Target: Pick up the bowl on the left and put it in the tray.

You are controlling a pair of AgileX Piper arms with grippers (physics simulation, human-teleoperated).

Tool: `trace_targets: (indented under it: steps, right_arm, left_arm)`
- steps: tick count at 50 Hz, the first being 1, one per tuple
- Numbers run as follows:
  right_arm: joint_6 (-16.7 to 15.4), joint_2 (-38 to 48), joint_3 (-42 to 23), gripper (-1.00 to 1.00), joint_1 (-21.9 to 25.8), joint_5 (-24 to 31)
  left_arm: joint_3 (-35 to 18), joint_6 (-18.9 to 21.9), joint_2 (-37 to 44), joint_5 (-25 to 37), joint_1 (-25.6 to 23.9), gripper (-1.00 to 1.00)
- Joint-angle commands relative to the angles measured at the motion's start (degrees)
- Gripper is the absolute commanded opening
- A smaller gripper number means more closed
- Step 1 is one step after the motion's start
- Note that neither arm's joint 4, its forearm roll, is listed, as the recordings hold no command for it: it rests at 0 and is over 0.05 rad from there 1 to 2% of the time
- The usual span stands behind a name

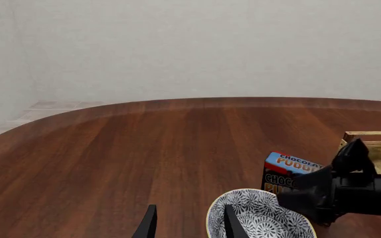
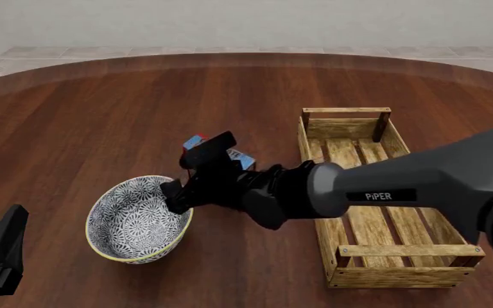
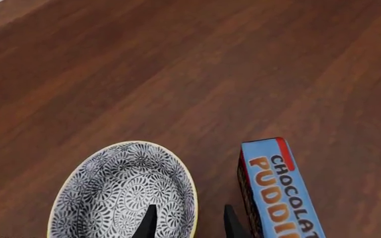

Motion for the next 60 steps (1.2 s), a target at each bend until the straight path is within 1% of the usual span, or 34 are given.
trace_targets:
  steps: [1, 60]
  right_arm:
    - [0.02, 0.64, -0.52, 1.00, 0.00, 0.25]
    - [-0.04, 3.59, -2.44, 1.00, 0.42, 0.19]
  left_arm:
    - [0.00, 0.00, 0.00, 0.00, 0.00, 1.00]
    - [0.00, 0.00, 0.00, 0.00, 0.00, 1.00]
